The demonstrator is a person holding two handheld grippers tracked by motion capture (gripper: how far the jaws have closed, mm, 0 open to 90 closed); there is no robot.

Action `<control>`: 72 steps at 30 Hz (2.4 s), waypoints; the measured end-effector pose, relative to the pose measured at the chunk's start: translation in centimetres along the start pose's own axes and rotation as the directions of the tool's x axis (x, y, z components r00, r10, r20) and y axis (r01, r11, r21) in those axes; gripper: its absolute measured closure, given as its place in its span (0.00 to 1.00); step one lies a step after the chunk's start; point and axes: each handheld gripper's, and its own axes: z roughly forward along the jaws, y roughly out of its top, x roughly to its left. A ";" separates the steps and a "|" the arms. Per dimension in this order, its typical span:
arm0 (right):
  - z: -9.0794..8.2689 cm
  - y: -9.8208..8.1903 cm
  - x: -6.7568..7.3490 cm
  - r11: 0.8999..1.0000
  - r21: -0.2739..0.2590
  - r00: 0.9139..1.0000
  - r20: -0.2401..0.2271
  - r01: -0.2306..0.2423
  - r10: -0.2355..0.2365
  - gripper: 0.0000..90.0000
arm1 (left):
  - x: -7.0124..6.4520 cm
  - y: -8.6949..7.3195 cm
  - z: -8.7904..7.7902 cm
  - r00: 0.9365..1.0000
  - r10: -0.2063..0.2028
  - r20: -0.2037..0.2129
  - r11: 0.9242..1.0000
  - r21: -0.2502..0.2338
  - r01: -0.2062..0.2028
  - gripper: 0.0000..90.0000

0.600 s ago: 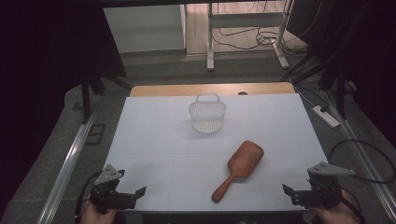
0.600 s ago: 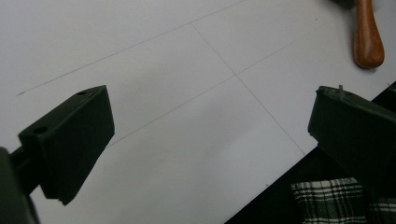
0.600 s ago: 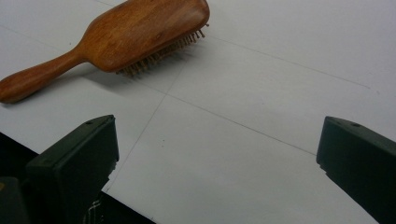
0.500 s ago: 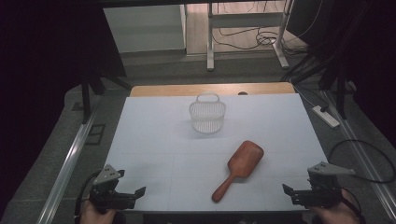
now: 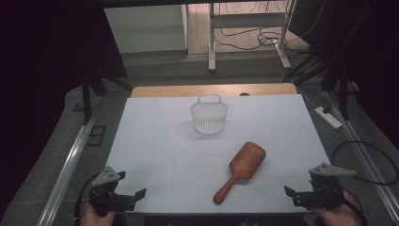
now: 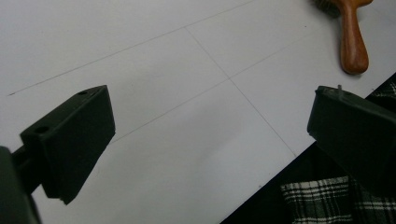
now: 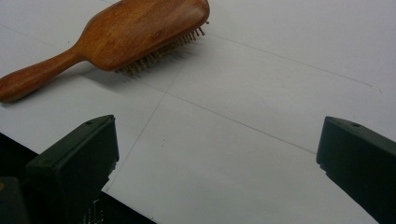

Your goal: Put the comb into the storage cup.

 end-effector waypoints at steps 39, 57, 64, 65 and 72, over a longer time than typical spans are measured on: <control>1.1 2.2 -0.3 0.999 -0.015 0.989 -0.138 0.048 -0.050 0.00 | 0.2 0.0 0.1 1.000 -0.010 0.012 1.000 0.007 0.010 0.03; 2.4 3.8 0.0 0.996 -0.023 0.987 -0.134 0.090 -0.092 0.00 | 0.3 0.0 0.1 1.000 -0.014 0.020 1.000 0.009 0.014 0.03; 3.0 4.4 0.3 0.995 -0.012 0.986 -0.136 0.097 -0.097 0.00 | 0.3 0.0 0.1 1.000 -0.013 0.021 1.000 0.009 0.012 0.03; 3.1 4.5 0.4 0.995 -0.013 0.985 -0.136 0.103 -0.104 0.00 | 0.3 0.0 0.1 1.000 -0.011 0.021 1.000 0.009 0.011 0.03; 3.8 5.3 1.0 0.993 0.000 0.982 -0.143 0.121 -0.120 0.00 | 0.3 0.0 0.1 1.000 -0.011 0.023 1.000 0.009 0.010 0.03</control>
